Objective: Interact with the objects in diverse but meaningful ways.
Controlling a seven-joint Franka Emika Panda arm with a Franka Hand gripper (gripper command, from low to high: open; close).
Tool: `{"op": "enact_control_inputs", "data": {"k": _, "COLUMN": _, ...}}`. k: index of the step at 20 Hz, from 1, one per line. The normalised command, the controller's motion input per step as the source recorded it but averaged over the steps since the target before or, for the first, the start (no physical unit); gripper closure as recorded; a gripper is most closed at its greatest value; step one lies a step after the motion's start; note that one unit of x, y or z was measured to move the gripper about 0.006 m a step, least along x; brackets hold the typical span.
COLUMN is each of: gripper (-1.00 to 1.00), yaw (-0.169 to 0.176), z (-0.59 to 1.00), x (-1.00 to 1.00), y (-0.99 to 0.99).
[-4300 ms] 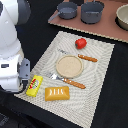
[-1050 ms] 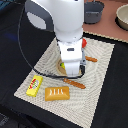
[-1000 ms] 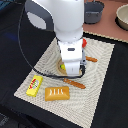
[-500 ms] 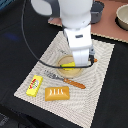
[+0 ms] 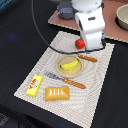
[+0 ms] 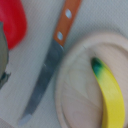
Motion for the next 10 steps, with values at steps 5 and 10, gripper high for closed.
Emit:
{"op": "enact_control_inputs", "data": {"k": 5, "gripper": -1.00, "yaw": 0.071, "z": 0.00, "x": -0.22, "y": 0.40}}
{"op": "enact_control_inputs", "data": {"k": 10, "gripper": -1.00, "yaw": 0.066, "z": -0.09, "x": -0.34, "y": 0.23}}
